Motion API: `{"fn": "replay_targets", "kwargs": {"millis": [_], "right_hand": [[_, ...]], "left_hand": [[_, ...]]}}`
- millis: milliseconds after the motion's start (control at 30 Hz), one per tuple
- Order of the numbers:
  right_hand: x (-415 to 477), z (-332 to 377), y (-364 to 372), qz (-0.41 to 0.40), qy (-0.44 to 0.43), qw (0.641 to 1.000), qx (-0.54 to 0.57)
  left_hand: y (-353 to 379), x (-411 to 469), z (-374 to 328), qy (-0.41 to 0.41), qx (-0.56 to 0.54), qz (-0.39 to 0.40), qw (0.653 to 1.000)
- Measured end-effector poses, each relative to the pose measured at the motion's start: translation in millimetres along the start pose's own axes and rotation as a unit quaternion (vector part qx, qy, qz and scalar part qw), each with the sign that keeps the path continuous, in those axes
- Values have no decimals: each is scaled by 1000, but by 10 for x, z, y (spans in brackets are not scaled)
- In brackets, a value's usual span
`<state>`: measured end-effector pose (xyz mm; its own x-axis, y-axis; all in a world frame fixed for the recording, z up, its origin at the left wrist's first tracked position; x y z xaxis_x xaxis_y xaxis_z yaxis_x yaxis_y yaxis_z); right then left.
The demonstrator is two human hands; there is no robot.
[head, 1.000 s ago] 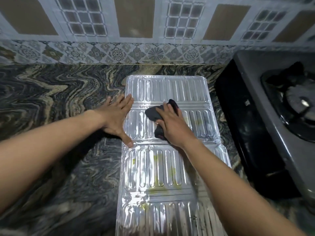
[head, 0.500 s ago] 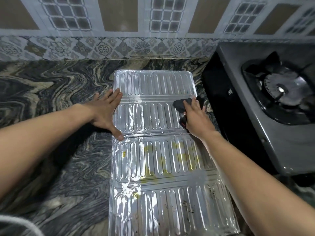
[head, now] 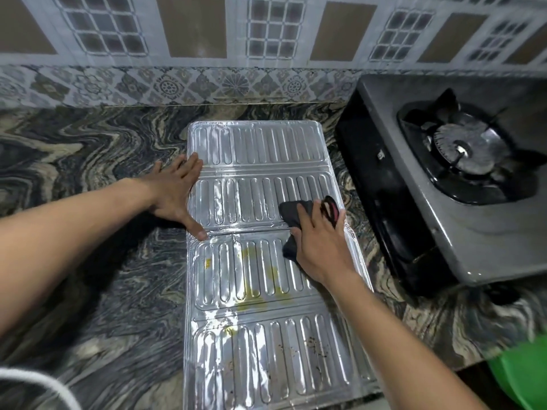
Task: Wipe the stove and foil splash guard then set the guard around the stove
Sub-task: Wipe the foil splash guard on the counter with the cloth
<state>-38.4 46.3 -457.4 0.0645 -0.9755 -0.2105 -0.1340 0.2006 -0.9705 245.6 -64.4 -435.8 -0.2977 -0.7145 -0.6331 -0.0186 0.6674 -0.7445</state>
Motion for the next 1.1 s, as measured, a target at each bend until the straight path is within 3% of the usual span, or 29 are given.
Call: {"fn": "replay_targets", "kwargs": {"millis": [167,400,633,833,967,1100], "right_hand": [[63,-39,46,-71,-12,996,-44],[168,340,2,-88,3,996,3],[232,1225,-113,-93,-162,982,29],[-192,1109,-10,-77,-257,963,5],[-250,751,48,-67,-214,974,-6],[-296,269,153,-60,-92,994,6]], "left_hand": [[181,-181,65,52,24,-56,997],[318,-223,144,52,-3,-47,998],[286,-208,137,37,-1,-29,999],[265,-204,149,31,2,-21,999],[272,-202,153,30,8,-20,999],[270,-226,104,22,16,-27,999]]}}
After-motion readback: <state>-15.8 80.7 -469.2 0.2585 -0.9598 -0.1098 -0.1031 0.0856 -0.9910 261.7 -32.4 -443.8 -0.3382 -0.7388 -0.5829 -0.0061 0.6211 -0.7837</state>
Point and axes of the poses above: each hand's wrist, its own x-axis towards the middle knuckle, its own y-axis out of the palm, z = x × y, the point moved 4 cm from there along x, towards the middle knuckle, and after that the axes turned 12 degrees about -x, right-handed, at the moved point
